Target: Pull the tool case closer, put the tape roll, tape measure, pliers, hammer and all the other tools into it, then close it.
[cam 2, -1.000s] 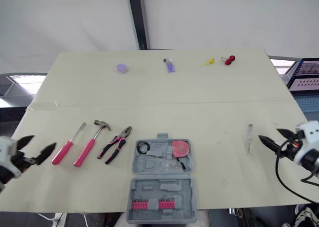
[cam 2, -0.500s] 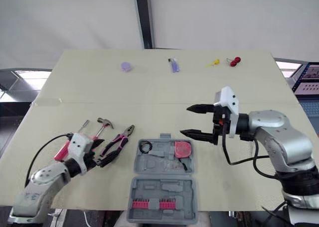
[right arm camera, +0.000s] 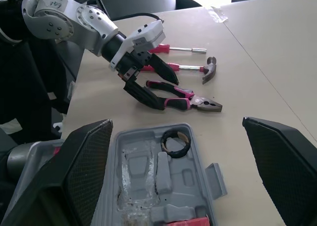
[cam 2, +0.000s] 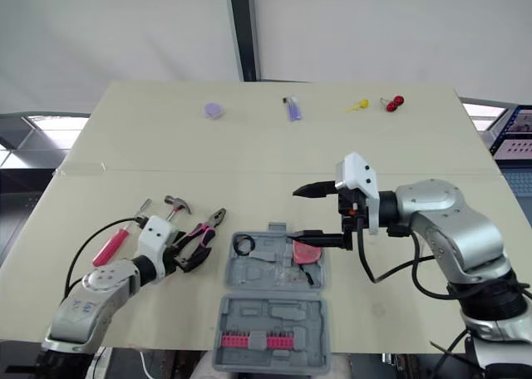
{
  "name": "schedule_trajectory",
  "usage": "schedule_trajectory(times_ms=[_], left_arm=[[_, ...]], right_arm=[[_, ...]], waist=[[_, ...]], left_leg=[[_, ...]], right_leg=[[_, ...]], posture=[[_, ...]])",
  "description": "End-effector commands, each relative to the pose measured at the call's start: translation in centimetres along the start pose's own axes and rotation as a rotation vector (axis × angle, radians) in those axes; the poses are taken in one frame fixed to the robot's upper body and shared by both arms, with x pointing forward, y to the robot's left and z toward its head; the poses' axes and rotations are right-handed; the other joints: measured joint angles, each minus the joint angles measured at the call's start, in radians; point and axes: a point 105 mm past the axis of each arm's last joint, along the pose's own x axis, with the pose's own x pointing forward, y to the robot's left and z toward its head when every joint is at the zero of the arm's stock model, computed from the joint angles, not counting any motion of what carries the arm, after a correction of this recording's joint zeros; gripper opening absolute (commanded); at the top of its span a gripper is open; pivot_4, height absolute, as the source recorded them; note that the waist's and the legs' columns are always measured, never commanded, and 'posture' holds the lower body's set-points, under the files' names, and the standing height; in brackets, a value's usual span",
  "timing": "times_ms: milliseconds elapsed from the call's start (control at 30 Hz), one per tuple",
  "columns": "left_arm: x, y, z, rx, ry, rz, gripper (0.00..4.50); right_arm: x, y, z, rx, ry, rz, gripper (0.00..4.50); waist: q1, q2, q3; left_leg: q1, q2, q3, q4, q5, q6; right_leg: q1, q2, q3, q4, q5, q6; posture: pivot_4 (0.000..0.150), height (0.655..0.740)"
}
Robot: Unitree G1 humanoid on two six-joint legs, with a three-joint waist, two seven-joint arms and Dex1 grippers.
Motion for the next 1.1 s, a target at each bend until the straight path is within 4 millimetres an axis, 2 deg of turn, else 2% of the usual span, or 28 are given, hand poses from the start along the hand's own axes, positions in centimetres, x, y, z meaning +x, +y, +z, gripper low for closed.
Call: schedule_trajectory(times_ms=[33, 400, 633, 733, 800, 1000, 1100], left_arm=[[0.6, -0.5, -0.7, 0.022, 0.043, -0.019, 4.5], [1.8, -0.1, -0.3, 0.025, 0.025, -0.005, 4.5], [1.9, -0.6, -1.0, 0.021, 0.058, -0.032, 4.5], [2.0, -0.8, -1.0, 0.027, 0.052, -0.039, 3.65], [2.1, -0.8, -0.7, 0.026, 0.033, -0.039, 2.72], [2.0, -1.3, -0.3, 0.055, 0.021, -0.078, 2.66], [0.9, -0.9, 1.8, 0.077, -0.054, -0.074, 2.66]], right_arm=[[-0.1, 0.0, 0.9, -0.042, -0.013, 0.013, 4.44], [-0.2, -0.4, 1.1, -0.04, -0.014, 0.022, 4.44], [-0.4, -0.4, 0.8, -0.035, -0.011, 0.014, 4.44], [-0.5, -0.3, 0.6, -0.031, -0.01, 0.011, 4.5], [-0.5, -0.3, 0.5, -0.028, -0.011, 0.011, 4.5], [-0.5, -0.3, 0.8, -0.028, -0.034, 0.01, 4.5], [-0.5, -0.7, 2.8, -0.022, -0.099, 0.008, 4.5]], waist=[[0.0, 0.0, 0.0], [0.005, 0.0, 0.0], [0.005, 0.0, 0.0], [0.004, 0.0, 0.0], [0.004, 0.0, 0.0], [0.005, 0.0, 0.0], [0.001, 0.0, 0.0]], left_leg=[[0.0, 0.0, 0.0, 0.0, 0.0, 0.0], [0.0, 0.0, 0.0, 0.002, 0.0, 0.0], [0.0, 0.0, 0.0, 0.002, 0.0, 0.0], [0.0, 0.0, 0.001, 0.002, 0.0, 0.0], [0.0, 0.0, 0.001, 0.002, 0.0, 0.0], [0.0, -0.001, 0.001, 0.002, 0.0, 0.0], [0.0, -0.001, 0.001, 0.002, 0.0, 0.0]], right_leg=[[0.0, 0.0, 0.0, 0.0, 0.0, 0.0], [0.0, 0.0, 0.003, 0.002, 0.0, 0.0], [0.0, 0.0, 0.003, 0.002, 0.0, 0.0], [0.0, 0.0, 0.003, 0.002, 0.0, 0.0], [0.0, 0.0, 0.003, 0.002, 0.0, 0.0], [0.0, 0.0, 0.003, 0.002, 0.0, 0.0], [0.0, 0.0, 0.003, 0.002, 0.0, 0.0]], posture=[[0.15, 0.74], [0.15, 0.74], [0.15, 0.74], [0.15, 0.74], [0.15, 0.74], [0.15, 0.74], [0.15, 0.74]])
